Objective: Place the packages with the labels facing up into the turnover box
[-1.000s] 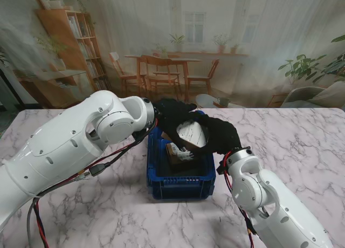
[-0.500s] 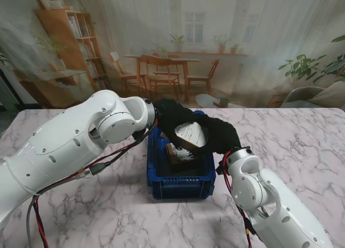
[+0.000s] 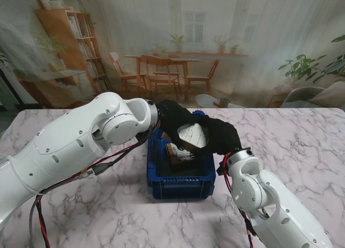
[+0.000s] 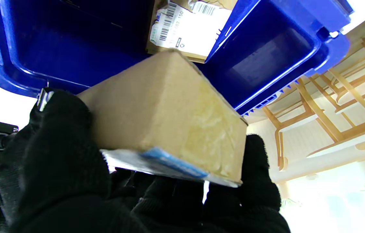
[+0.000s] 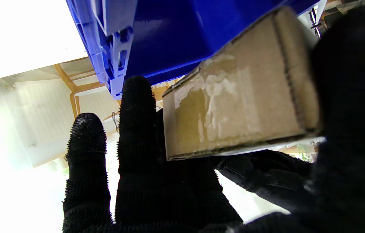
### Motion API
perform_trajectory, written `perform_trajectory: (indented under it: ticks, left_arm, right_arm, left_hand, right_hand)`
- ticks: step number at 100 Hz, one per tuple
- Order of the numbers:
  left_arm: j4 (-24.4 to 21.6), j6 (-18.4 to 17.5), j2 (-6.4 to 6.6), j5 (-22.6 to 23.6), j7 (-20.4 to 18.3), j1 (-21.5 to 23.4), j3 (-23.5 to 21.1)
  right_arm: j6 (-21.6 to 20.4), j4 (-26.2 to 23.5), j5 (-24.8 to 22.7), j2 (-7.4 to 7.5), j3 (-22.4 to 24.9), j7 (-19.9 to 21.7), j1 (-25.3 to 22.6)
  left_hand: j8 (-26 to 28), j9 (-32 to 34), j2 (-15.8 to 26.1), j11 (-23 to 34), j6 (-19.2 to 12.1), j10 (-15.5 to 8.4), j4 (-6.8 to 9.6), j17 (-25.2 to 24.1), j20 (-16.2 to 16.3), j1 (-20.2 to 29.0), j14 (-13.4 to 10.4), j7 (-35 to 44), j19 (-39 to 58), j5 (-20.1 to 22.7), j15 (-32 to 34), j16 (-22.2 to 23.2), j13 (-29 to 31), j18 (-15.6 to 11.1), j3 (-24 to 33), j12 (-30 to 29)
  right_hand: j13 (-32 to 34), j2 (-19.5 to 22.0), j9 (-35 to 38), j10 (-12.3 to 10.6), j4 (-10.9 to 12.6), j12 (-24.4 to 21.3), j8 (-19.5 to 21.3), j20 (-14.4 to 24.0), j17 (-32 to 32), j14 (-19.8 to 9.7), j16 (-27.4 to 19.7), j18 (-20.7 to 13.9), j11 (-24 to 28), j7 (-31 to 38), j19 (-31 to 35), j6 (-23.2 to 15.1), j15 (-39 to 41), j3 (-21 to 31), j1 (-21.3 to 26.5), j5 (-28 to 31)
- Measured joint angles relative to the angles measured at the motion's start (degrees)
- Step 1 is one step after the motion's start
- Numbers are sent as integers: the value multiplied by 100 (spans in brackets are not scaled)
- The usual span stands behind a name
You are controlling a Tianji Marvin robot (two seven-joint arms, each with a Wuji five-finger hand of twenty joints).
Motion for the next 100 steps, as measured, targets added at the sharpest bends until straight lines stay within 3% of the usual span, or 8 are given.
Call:
perform_trajectory:
  ticks: [31,36,39,51,65,70,81,100]
  left_arm:
    - [76,285,-52,-138,-37,-80,140]
    - [73,318,-58,-124,-26,-61,131]
    - [69,341,-62,-115,-15,-43,118]
    - [53,455,-81,-63,46,34,83]
    - [49,546,-109,-17,154,126,31]
    - [49,569,-118,-6,193,158,13]
    - [59,591,-139,35,304,232,-39]
    - [117,649,-170,56,462,309,-56]
  right_arm:
    - [24,13,144,-13,-4,-33,-27]
    - [32,11,170,-17,-2,-40,-32]
    - [33,9,180,-19,0,-47,-37]
    - [32,-1,200,-34,38,-88,-72]
    - [24,-44,265,-53,124,-116,-144]
    - [24,-80,354,-58,164,-111,-180]
    - [39,-158,530,-65,249,-76,-257]
    - [232,-346,939,-82,358,28,-389]
  left_hand:
    - [691,352,-349,843,48,11,0,433,63,129,-4,367,320,232,497,943,512,50,-69,792]
    - [793,413,-408,919,48,11,-2,487,63,129,-2,440,328,275,497,1020,564,60,-77,871]
    - [843,426,-418,961,40,11,-2,504,63,129,-2,508,328,280,497,1021,591,62,-77,895]
    - [1003,487,-481,1072,31,11,-2,590,57,129,-13,694,328,287,497,1021,641,63,-97,977]
    - [1453,546,-546,1117,31,11,-2,678,-16,129,-29,869,331,289,498,1064,697,63,-103,1695]
    - [1499,558,-548,1079,31,11,-2,698,-20,129,-30,886,332,289,498,1064,701,64,-103,1771]
    - [1545,571,-600,1065,31,6,-2,710,-20,129,-31,965,357,289,498,1102,706,67,-103,1894]
    - [1607,648,-650,988,35,8,-2,720,-20,129,-28,1086,538,289,589,1187,711,124,-103,2070]
  right_hand:
    - [-18,0,6,42,0,17,-370,4,-59,62,1,3,0,0,1,-138,1,0,-29,8]
    - [-24,0,6,42,89,51,-356,11,-77,73,1,4,0,-7,1,-151,1,0,-55,8]
    - [-30,0,6,42,203,95,-222,21,-119,132,1,12,0,-146,1,-177,1,13,-109,61]
    - [-311,62,-52,42,210,96,-156,50,-218,208,-2,44,0,-619,1,-305,-4,1,-111,141]
    - [-460,307,-193,35,284,90,-738,54,-333,277,-9,48,-39,-1385,-2,-442,-18,-119,-159,229]
    - [-572,504,-288,35,301,86,-946,54,-387,284,-37,51,-105,-1555,-42,-442,-23,-250,-159,221]
    - [-926,1277,-546,34,627,-5,-1225,54,-646,409,-132,60,-233,-1794,-162,-444,-25,-1022,-166,2]
    - [-1812,1999,-1174,34,811,-136,-1305,54,-1233,581,-325,141,-327,-2004,-381,-493,-441,-914,-358,-482]
